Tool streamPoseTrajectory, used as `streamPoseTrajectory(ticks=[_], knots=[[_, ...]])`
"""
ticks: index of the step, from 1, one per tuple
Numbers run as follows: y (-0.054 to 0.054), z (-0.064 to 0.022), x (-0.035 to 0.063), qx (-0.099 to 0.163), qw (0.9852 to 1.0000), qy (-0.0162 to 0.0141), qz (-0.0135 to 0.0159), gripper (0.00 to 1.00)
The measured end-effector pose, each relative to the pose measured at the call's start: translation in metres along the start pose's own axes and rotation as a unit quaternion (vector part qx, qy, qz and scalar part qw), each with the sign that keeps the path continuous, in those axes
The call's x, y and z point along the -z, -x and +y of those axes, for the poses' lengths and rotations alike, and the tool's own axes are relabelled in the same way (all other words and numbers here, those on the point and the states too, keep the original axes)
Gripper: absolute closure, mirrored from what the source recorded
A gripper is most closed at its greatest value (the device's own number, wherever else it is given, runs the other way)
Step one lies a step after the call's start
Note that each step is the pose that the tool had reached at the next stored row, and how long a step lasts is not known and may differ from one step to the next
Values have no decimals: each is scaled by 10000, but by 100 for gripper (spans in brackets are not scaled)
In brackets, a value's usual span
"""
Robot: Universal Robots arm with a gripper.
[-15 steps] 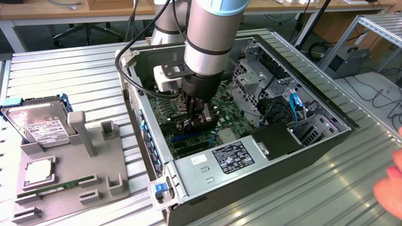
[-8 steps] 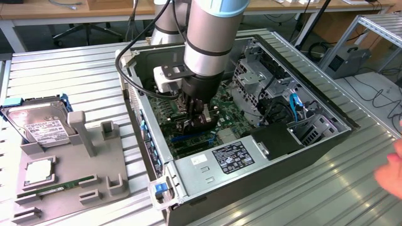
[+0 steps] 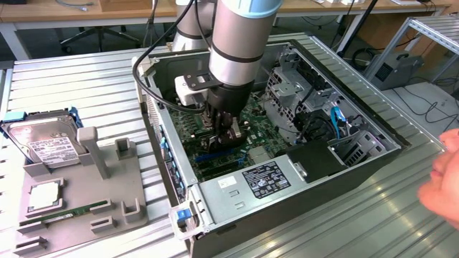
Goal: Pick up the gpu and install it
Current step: 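Insert the gpu into the slot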
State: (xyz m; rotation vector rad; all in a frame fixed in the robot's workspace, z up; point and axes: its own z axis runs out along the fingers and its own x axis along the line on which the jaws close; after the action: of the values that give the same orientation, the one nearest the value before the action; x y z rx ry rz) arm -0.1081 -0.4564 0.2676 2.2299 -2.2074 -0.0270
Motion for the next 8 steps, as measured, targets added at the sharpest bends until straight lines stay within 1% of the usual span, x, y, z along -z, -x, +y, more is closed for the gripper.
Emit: streamPoseTrajectory(ticks=[5, 8], knots=[[20, -1, -18, 32, 10000, 0, 0, 74], [20, 2, -26, 29, 10000, 2, 14, 74]])
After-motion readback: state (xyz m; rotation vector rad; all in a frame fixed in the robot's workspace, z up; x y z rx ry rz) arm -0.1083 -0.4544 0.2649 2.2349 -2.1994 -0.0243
